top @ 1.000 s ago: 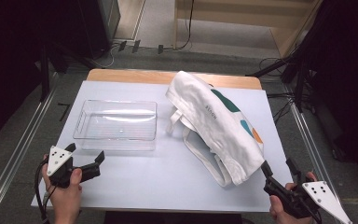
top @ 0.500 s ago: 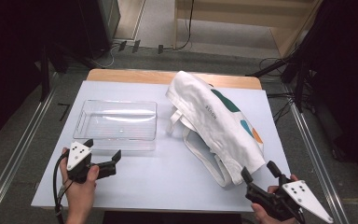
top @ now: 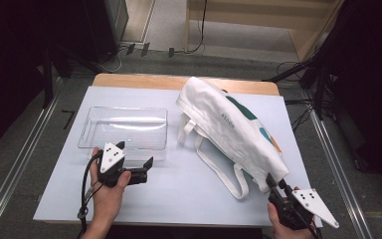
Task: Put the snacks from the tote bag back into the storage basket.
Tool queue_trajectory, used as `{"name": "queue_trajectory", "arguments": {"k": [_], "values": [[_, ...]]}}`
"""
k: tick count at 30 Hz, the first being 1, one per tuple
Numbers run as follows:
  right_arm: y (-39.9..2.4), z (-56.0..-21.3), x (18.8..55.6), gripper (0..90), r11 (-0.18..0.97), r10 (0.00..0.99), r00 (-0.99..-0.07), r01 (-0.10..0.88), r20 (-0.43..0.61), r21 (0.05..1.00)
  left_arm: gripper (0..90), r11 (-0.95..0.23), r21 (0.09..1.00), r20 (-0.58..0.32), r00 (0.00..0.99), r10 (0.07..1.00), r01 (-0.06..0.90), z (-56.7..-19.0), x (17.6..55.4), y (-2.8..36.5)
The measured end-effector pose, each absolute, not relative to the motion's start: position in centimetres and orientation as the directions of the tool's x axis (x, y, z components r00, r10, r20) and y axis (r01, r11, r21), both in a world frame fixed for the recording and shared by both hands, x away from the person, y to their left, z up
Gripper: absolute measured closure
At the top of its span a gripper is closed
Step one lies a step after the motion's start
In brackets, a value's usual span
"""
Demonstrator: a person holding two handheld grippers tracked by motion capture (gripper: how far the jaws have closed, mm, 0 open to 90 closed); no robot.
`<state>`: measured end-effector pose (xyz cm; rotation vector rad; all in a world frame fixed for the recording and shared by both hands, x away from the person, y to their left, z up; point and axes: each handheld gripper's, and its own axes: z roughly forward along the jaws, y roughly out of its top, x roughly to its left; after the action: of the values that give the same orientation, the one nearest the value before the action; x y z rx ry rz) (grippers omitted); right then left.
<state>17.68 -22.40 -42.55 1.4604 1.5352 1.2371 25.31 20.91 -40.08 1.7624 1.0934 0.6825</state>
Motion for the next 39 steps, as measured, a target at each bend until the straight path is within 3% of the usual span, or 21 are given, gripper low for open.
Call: {"name": "queue_trajectory", "arguments": {"k": [3,7,19,25,30,36,39], "values": [[-23.6,-42.3,18.0,85.0,-0.050,0.983,-0.150,0.324,0.103,0.945,0.0,-0.182,0.913,-0.010,0.466,0.885,0.366,-39.5,26.0,20.0],[-24.8,-42.1,18.3,86.5,-0.021,0.989,-0.131,0.303,0.063,0.953,0.0,-0.205,0.912,0.005,0.489,0.872,0.356,-38.9,27.1,18.7],[-29.7,-42.2,19.6,85.7,-0.029,0.999,0.024,0.277,0.024,0.961,0.0,-0.230,0.907,-0.030,0.598,0.801,0.354,-38.2,30.8,14.5],[-30.2,-42.6,19.9,84.5,-0.034,0.999,0.041,0.270,0.024,0.962,0.0,-0.255,0.887,-0.070,0.660,0.748,0.384,-38.4,33.0,12.0],[-30.5,-42.9,20.0,83.5,-0.038,0.999,0.040,0.272,0.028,0.962,0.8,-0.265,0.868,-0.087,0.652,0.753,0.421,-38.7,34.6,10.7],[-30.7,-43.1,20.1,78.5,-0.070,0.997,0.057,0.277,0.057,0.958,19.5,-0.237,0.876,-0.122,0.668,0.735,0.421,-39.0,35.2,10.0],[-30.9,-43.1,20.0,83.4,-0.094,0.996,0.029,0.285,0.090,0.954,41.0,-0.233,0.877,-0.124,0.667,0.735,0.421,-39.0,35.1,9.8]]}}
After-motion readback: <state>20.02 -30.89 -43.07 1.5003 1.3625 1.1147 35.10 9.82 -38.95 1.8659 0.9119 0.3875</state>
